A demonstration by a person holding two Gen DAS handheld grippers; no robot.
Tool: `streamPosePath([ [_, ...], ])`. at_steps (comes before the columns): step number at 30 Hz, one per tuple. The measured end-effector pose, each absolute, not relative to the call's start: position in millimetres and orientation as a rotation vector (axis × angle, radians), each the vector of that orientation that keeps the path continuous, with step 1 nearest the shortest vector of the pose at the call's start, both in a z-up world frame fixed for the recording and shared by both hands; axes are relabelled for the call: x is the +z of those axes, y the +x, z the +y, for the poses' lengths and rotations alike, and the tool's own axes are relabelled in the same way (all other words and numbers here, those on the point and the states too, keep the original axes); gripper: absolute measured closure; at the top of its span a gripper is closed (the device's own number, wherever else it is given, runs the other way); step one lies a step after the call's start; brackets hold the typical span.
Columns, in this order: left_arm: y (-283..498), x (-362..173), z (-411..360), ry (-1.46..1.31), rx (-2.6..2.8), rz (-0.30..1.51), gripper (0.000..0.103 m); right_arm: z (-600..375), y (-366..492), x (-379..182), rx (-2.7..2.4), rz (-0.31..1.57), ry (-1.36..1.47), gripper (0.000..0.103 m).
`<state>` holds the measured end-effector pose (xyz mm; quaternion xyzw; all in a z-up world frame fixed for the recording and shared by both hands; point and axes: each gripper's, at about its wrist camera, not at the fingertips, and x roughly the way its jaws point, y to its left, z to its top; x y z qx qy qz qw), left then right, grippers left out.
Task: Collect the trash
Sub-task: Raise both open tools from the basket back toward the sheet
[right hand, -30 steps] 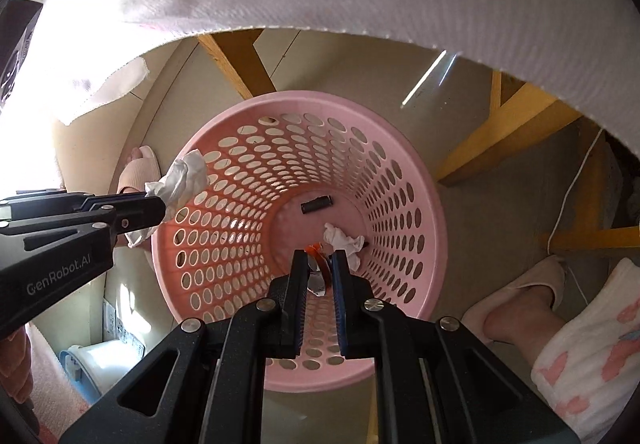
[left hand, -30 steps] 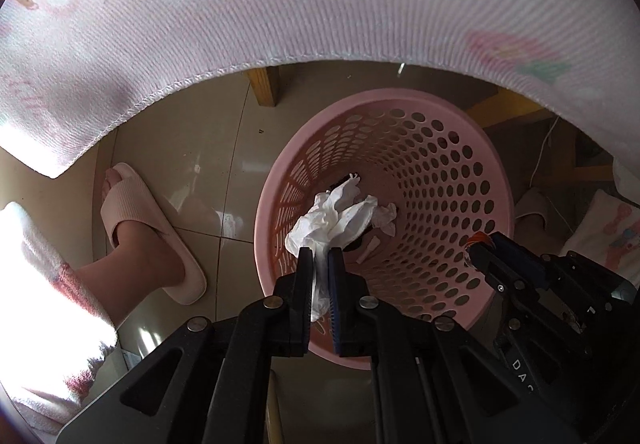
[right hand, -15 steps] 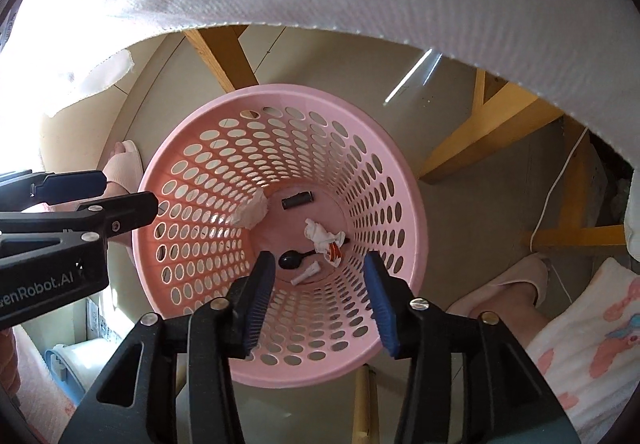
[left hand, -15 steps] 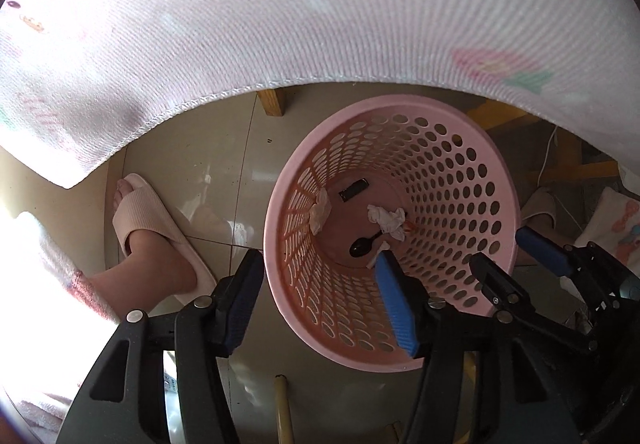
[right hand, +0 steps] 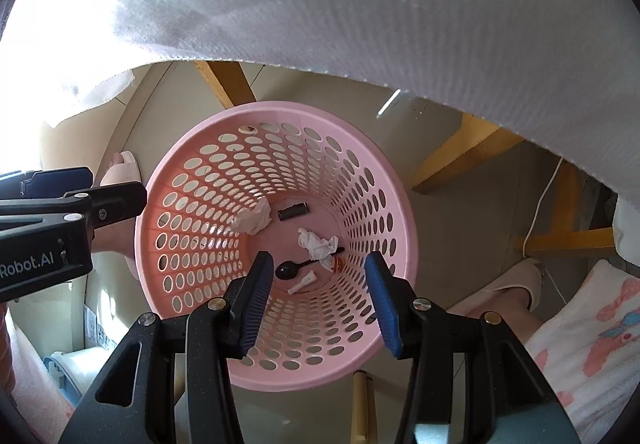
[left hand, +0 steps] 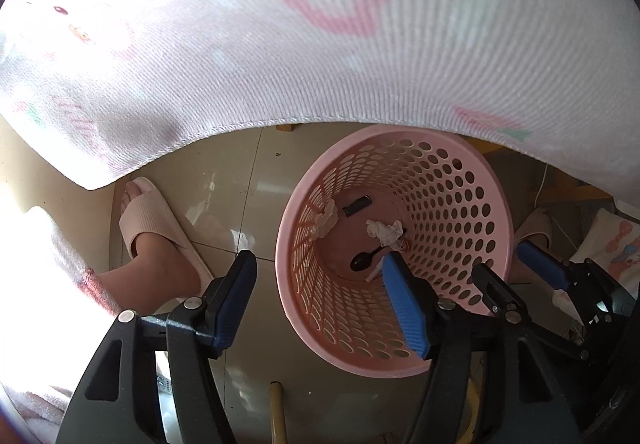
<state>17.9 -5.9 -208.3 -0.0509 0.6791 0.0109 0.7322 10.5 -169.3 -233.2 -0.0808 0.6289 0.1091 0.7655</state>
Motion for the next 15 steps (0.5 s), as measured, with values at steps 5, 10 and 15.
streamPosePath([
  [5, 19, -195, 3, -0.133, 0.090, 1.445, 0.038, -169, 10, -216, 0.225, 1.305, -0.175, 0.053],
  [10, 18, -174, 12, -0.132, 0.133, 1.362, 0.033, -172, 9, -197, 0.237, 1.280, -0.114, 0.053],
  [15, 17, -151, 12, -0.072, 0.162, 1.255, 0.029, -167, -2, -174, 0.248, 1.207, -0.181, 0.053],
])
